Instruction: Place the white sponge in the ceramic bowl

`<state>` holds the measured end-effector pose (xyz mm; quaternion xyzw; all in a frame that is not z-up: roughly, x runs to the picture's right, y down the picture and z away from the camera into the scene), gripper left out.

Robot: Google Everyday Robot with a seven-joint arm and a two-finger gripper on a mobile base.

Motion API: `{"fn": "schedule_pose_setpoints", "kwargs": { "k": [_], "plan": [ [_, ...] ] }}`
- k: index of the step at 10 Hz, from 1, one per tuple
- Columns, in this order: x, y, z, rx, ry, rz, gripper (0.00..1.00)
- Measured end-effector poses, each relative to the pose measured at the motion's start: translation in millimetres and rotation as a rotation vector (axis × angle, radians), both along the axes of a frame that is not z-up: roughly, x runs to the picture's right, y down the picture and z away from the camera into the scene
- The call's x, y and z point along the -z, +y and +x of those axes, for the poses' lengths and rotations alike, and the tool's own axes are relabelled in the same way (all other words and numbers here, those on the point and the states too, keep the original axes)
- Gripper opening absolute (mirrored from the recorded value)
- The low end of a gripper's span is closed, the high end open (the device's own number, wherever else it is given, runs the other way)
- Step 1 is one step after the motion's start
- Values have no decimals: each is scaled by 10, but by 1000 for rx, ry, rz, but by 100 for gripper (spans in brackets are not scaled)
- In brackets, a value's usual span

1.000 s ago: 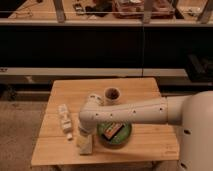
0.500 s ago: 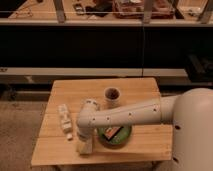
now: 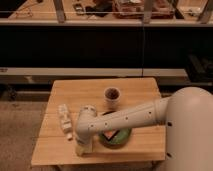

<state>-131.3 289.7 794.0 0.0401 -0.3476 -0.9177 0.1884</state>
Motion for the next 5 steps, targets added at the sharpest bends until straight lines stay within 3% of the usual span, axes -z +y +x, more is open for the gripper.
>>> {"fn": "schedule_pose_setpoints", "kwargs": {
  "k": [1,3,5],
  "plan": [
    [-10,-5,-6,4,-1,6,30],
    [-2,-76,-27,-2,-12,28,6],
    [78,-157,-14,-20,-22,37,0]
  ]
}}
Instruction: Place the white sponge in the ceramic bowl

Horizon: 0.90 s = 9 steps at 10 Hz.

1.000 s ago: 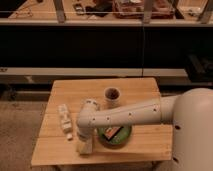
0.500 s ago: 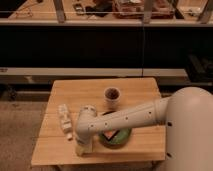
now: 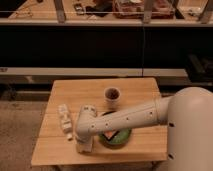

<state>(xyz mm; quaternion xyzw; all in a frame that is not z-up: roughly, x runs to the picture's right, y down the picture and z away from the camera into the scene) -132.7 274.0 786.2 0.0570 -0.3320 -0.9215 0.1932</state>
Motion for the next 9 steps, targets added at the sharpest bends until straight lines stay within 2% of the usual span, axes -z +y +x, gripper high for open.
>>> {"fn": "schedule_pose_setpoints", "kwargs": {
  "k": [1,3,5,9],
  "plan": [
    [47,-191,0,-17,-16,32,0],
    [99,-430,33,-41,-28,60,0],
    [109,-698,137,-93,-34,86,0],
    [126,-1022,417,-164,-13,116,0]
  ]
}}
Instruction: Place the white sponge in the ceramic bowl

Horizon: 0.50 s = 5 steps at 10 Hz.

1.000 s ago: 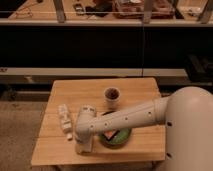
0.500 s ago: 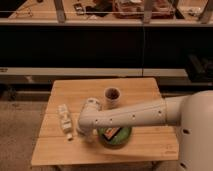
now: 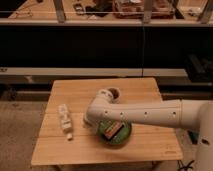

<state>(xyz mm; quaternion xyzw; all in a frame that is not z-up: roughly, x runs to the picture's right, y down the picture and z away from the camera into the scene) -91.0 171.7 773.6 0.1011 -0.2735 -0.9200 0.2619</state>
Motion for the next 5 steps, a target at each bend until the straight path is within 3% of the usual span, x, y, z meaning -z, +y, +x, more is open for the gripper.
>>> {"fn": "schedule_pose_setpoints", "kwargs": {
  "k": [5],
  "plan": [
    [0,-6,0,-4,2,0,0]
  ]
}}
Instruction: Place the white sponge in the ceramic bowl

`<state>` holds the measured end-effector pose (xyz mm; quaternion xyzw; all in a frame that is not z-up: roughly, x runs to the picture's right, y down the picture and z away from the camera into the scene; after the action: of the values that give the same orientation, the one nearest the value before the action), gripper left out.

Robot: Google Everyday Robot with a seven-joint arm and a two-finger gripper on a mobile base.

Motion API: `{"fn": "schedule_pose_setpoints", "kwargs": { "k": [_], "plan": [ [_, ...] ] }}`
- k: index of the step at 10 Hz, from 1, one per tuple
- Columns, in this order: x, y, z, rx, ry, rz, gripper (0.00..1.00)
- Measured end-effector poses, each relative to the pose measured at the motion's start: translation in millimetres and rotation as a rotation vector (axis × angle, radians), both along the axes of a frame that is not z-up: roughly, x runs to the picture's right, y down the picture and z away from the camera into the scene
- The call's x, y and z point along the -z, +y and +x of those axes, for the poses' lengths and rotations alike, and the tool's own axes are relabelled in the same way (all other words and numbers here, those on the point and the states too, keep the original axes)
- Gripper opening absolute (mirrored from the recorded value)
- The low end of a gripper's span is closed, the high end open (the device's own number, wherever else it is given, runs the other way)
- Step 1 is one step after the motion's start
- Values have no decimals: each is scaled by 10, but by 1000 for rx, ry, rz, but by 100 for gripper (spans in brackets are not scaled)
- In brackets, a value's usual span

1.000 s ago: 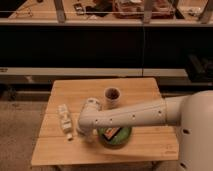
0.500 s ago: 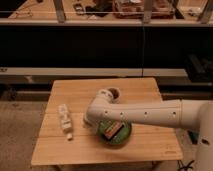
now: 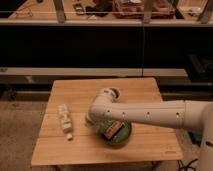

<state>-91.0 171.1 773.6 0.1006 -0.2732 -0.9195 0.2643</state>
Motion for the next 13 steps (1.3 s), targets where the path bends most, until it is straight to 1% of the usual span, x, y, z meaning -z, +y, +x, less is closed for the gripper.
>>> {"fn": "schedule_pose_setpoints", "kwargs": {
  "k": [1,2,4,6,7,8,10,12,13],
  "plan": [
    [-1,1,11,-5,3,-6,0],
    [-30,-40,92,-21,18,-5,0],
    [-84,-188,283,-89,38,1,0],
    [-111,-313,445,-159,42,13,0],
    [-148,-321,569,-198,48,14,0],
    [-174,-310,656,-224,53,13,0],
    [-250,-120,849,-290,59,-22,0],
    [-279,-9,986,-337,60,-44,0],
    [-285,9,1026,-351,59,-48,1]
  ]
}}
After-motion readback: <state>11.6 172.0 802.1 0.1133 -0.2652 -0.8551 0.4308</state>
